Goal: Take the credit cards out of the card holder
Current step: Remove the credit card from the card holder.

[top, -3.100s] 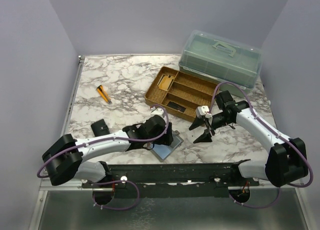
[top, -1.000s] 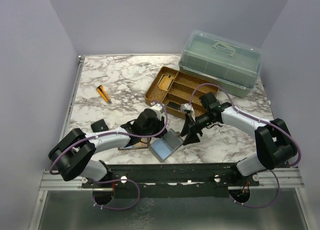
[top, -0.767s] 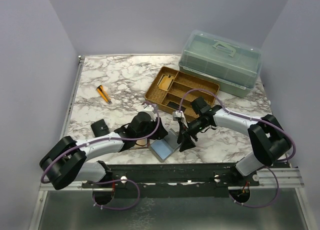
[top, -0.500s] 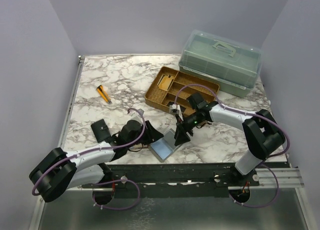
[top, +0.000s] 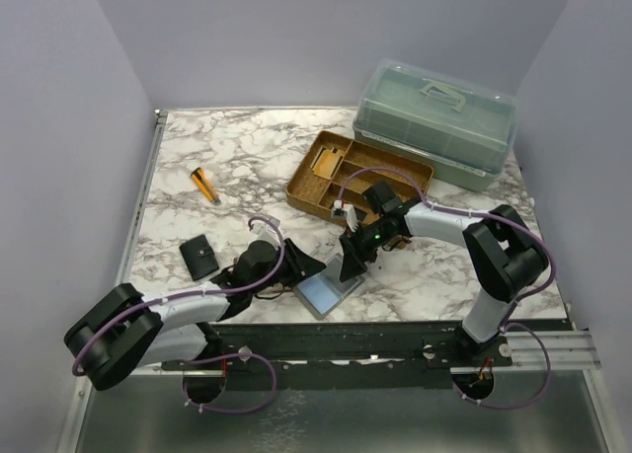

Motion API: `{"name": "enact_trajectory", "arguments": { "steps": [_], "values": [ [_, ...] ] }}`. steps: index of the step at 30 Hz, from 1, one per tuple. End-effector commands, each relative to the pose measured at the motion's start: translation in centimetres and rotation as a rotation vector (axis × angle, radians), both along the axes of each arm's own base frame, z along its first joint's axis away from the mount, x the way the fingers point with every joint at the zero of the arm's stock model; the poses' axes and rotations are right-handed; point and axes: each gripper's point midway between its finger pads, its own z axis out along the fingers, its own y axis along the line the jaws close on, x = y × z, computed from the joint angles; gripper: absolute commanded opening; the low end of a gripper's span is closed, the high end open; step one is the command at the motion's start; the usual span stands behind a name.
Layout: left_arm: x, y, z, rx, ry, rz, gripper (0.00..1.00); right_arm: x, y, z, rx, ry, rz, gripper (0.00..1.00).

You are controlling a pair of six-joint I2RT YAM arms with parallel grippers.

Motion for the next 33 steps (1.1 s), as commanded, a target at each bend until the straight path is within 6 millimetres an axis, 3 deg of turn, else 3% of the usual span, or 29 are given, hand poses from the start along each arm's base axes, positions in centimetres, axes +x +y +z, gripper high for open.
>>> {"name": "enact_trajectory", "arguments": {
  "steps": [1, 8, 17, 27, 33],
  "values": [
    [0.1, -1.2, 0.4, -0.053, 0.011, -0.03, 0.32, 2.0, -0.1, -0.5, -0.057, -0.088, -0.068, 0.63],
    [0.2, -1.7, -1.1, -0.034, 0.046, -0.041, 0.29, 3.0, -0.6, -1.4, -0.116, -0.124, -0.103, 0.63],
    [0.1, -1.3, -4.0, 0.022, 0.115, -0.02, 0.26, 3.4, -0.7, -1.0, -0.115, -0.164, -0.108, 0.63],
    [0.1, -1.6, -5.3, 0.04, 0.144, -0.024, 0.25, 1.2, 0.0, -0.8, -0.046, -0.046, -0.039, 0.6],
    [0.0, -1.5, -5.6, 0.041, 0.151, -0.023, 0.24, 1.3, -0.1, -1.1, -0.058, -0.042, -0.048, 0.59]
  ]
}}
